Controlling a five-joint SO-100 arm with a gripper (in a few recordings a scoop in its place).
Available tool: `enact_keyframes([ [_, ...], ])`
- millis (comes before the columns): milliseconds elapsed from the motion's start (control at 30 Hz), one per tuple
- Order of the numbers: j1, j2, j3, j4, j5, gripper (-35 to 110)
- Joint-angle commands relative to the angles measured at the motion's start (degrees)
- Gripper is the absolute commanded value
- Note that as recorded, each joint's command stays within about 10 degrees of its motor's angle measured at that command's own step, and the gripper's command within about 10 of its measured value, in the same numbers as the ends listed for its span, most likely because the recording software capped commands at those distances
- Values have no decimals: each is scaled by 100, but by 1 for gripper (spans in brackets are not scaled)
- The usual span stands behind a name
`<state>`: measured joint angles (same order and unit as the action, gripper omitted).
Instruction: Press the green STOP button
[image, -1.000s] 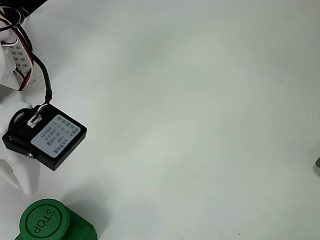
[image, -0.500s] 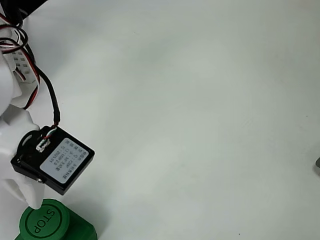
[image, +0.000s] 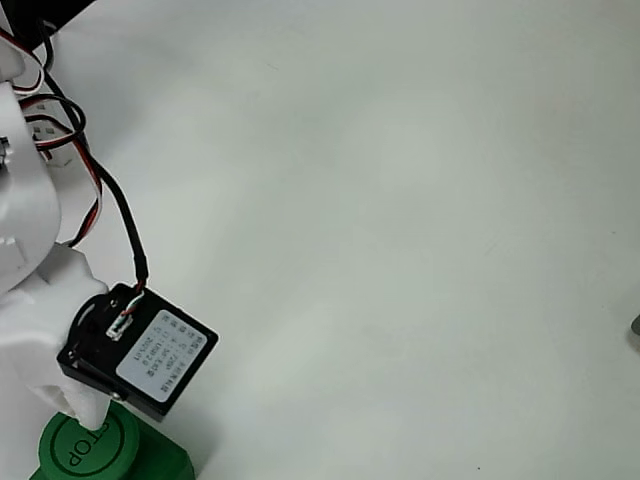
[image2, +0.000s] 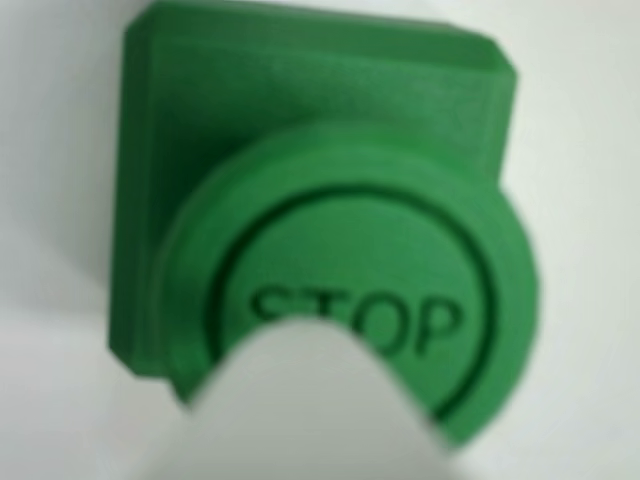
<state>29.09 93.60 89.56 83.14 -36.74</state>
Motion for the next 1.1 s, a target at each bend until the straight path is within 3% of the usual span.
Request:
enact_keyframes([
  [0,141,193,-510,44,-105,0],
  [1067,237,-527,-554,35,-316,0],
])
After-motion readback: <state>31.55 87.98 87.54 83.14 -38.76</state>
